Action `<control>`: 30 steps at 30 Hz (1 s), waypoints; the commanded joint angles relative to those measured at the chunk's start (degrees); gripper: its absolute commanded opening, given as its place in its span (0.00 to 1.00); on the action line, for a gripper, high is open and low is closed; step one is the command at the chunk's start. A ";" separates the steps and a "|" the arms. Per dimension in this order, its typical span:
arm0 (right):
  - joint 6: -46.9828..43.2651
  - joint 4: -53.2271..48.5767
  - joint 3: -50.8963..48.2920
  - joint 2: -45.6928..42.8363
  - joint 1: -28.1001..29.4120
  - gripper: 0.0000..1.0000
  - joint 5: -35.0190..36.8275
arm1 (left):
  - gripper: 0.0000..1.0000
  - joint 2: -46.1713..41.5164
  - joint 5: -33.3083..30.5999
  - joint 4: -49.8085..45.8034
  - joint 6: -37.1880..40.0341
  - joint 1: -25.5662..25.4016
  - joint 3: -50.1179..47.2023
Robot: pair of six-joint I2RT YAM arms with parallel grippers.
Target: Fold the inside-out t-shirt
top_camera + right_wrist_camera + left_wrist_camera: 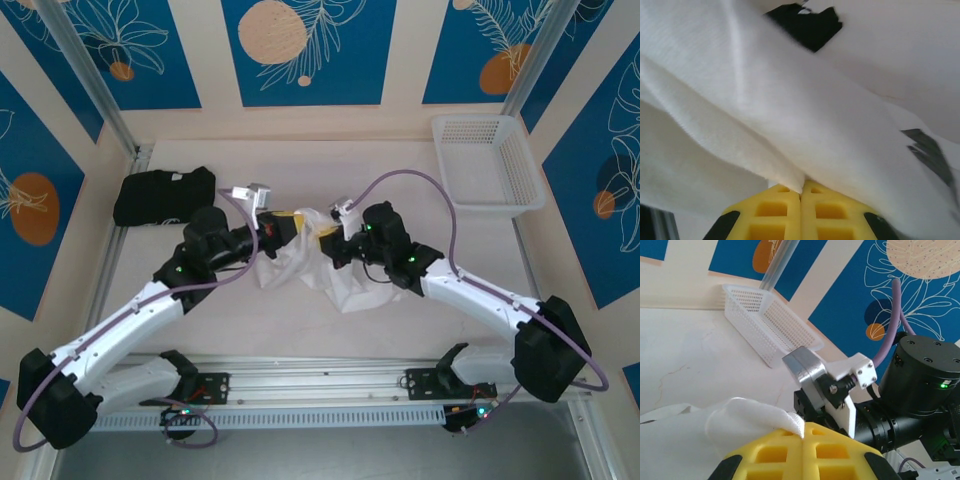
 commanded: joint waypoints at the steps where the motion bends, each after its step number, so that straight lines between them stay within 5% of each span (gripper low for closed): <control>1: 0.32 -3.06 -2.00 -7.31 -3.49 0.00 0.49 | 0.00 -2.71 -3.28 -2.09 3.57 0.81 0.29; 7: -1.29 -7.70 -5.33 -17.27 -11.10 0.00 -17.14 | 0.00 -3.08 -5.04 -6.86 8.76 0.96 -1.05; 13: -1.96 -11.98 -3.92 -16.06 -15.40 0.00 -26.85 | 0.00 -1.47 -2.40 -5.54 10.70 0.92 -2.39; 15: -2.22 -13.59 -2.90 -14.17 -14.65 0.00 -23.70 | 0.00 -0.67 0.94 -4.03 10.08 0.96 -2.49; 21: -7.84 -18.77 -0.75 -12.36 -6.99 0.20 0.26 | 0.00 0.64 7.60 -0.62 8.31 0.90 -2.49; 30: -17.90 -15.27 -1.03 -13.31 5.17 0.57 12.32 | 0.00 0.77 7.34 -0.58 8.12 0.87 -2.49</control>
